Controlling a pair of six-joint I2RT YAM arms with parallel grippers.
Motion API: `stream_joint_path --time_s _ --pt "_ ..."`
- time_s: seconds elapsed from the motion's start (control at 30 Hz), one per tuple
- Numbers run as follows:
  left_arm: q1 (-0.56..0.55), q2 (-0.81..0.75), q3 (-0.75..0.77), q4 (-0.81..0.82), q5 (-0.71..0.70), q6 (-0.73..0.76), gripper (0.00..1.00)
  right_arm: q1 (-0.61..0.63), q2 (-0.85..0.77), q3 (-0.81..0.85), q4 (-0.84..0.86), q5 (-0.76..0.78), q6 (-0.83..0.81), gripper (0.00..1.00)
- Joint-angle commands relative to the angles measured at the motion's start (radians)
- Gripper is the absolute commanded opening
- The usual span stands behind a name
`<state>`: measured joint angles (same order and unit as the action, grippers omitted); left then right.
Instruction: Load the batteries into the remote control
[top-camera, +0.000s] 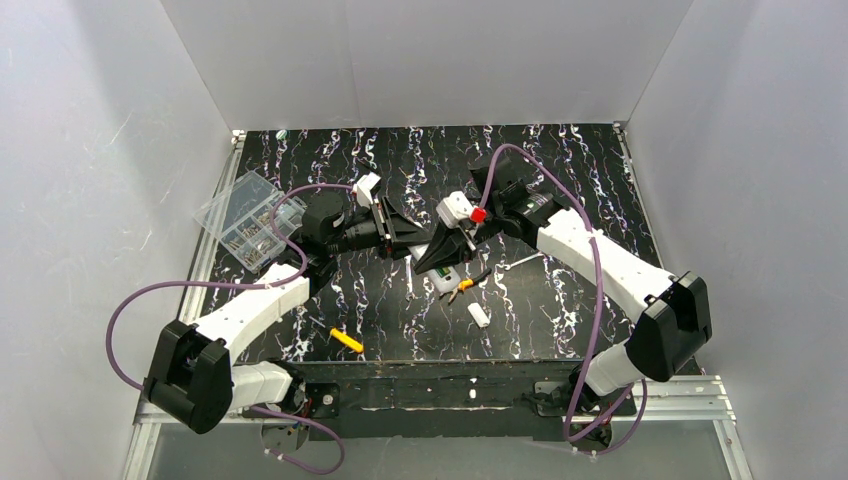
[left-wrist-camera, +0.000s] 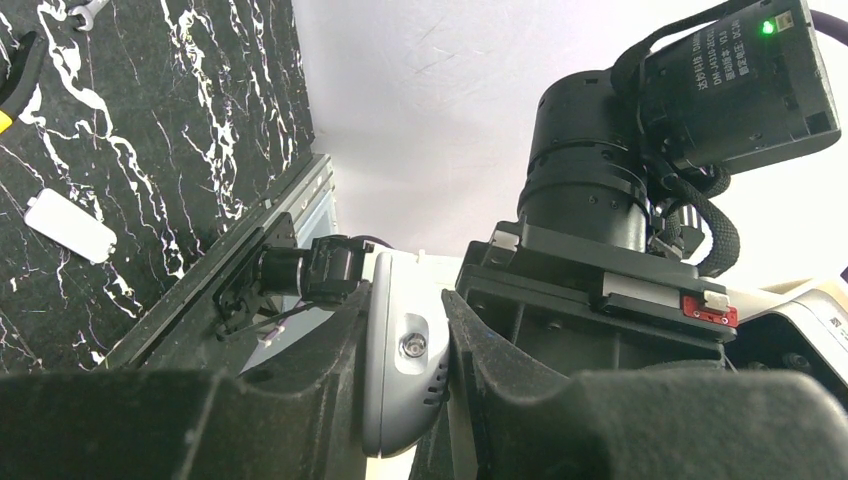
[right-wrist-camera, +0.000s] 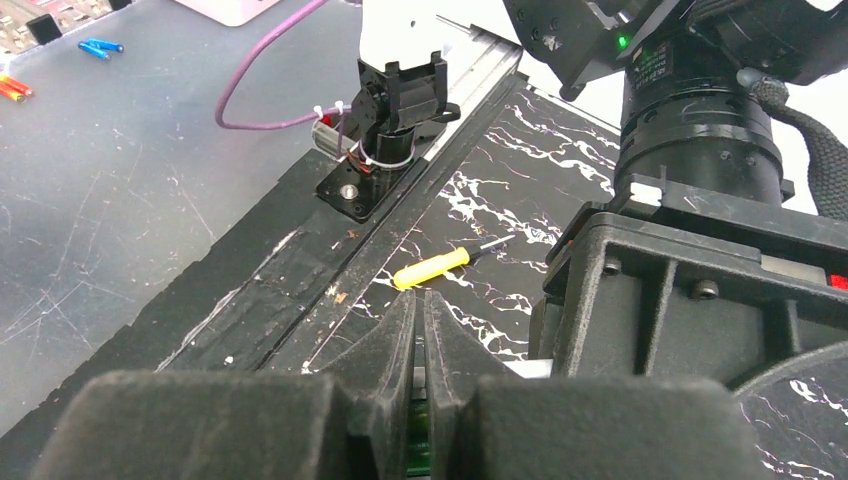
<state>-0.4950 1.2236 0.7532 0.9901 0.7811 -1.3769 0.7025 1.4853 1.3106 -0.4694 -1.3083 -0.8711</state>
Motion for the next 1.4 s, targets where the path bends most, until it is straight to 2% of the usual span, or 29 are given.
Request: stream_joint_path --time_s 0.0,0.13,0.27,0.33,0.43,0.5,0.57,0.77,0.87,1.0,1.13,1.27,1.33,1.37 --pt "-0.017 -0.063 0.090 0.158 0.112 -0.070 0.00 -0.003 0.017 0.001 -0.033 0.113 0.010 0.13" --pt "-0.017 -0.077 0.073 0.114 0.092 -0.031 0.00 0.004 -0.037 0.009 -0.013 0.108 0.066 0.14" --pt "-0.016 -0.095 0.071 0.038 0.082 0.029 0.00 0.019 -0.136 -0.038 0.120 0.156 0.210 0.20" --pt "-0.017 -0.094 0.068 0.028 0.077 0.037 0.00 0.028 -0.199 -0.086 0.253 0.208 0.306 0.24" --pt "-0.017 -0.088 0.065 0.038 0.078 0.031 0.00 0.032 -0.304 -0.169 0.523 0.302 0.541 0.30" --pt "-0.016 -0.085 0.063 0.040 0.078 0.034 0.00 0.032 -0.363 -0.237 0.698 0.404 0.705 0.33" --pt "-0.017 -0.083 0.063 0.036 0.077 0.039 0.00 0.032 -0.411 -0.281 0.766 0.546 0.812 0.37" --pt "-0.017 -0.085 0.047 0.021 0.091 0.048 0.00 0.032 -0.486 -0.304 0.610 1.027 1.015 0.38" --pt "-0.017 -0.083 0.049 0.010 0.100 0.059 0.00 0.031 -0.493 -0.303 0.507 1.178 1.110 0.38" --pt "-0.016 -0.081 0.072 -0.034 0.115 0.091 0.00 0.028 -0.474 -0.290 0.351 1.263 1.224 0.39" --pt "-0.016 -0.091 0.092 -0.114 0.126 0.148 0.00 0.015 -0.403 -0.233 0.107 1.405 1.346 0.42" --pt "-0.016 -0.094 0.094 -0.138 0.141 0.159 0.00 0.010 -0.335 -0.246 -0.049 1.413 1.382 0.44" --pt "-0.016 -0.094 0.089 -0.142 0.137 0.160 0.00 0.009 -0.330 -0.322 -0.046 1.408 1.380 0.50" --pt "-0.016 -0.093 0.087 -0.143 0.134 0.160 0.00 0.009 -0.329 -0.364 -0.039 1.404 1.384 0.57"
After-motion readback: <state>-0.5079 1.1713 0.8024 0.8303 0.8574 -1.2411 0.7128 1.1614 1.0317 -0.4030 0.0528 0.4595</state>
